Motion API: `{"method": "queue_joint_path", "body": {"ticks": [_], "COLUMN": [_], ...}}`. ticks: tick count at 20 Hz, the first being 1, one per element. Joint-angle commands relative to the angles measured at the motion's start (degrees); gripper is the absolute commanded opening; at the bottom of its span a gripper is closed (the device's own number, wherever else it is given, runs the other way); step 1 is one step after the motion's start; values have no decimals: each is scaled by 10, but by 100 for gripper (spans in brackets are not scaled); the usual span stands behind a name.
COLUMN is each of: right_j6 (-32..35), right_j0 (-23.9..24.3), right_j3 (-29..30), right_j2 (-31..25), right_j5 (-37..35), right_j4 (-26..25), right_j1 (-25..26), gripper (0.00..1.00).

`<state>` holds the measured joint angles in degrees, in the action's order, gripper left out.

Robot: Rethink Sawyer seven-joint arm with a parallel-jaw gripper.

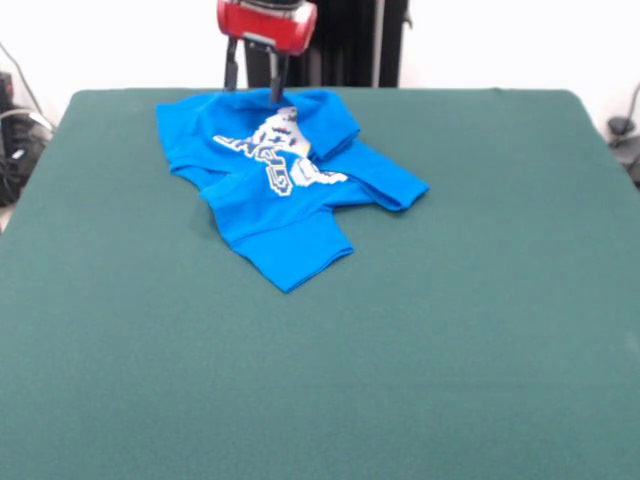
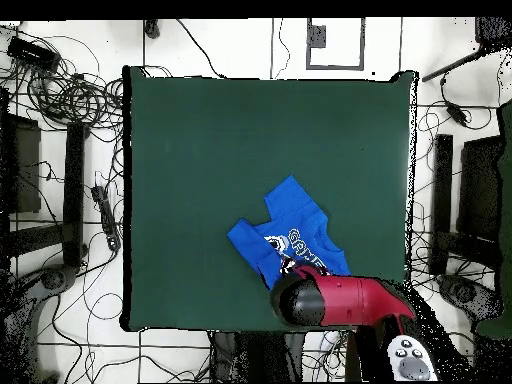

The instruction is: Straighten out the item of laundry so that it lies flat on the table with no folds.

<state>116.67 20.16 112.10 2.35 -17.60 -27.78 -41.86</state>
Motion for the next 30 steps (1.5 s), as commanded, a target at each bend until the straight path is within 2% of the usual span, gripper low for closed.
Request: {"method": "queue_joint_path", "body": {"ticks": [1,7,19,30], "right_j6": [18,33,16,7], "right_j0": [-14,-20,-25,-22], "right_j3": [-54,-66,-139,-162], "right_j2": [-63,-57,-81,-85], "right_j5": [-7,4,-90,-98], "right_j4": [7,12,63,70], "right_j1": [56,74,95,107], "gripper": [100,100,100,100]}}
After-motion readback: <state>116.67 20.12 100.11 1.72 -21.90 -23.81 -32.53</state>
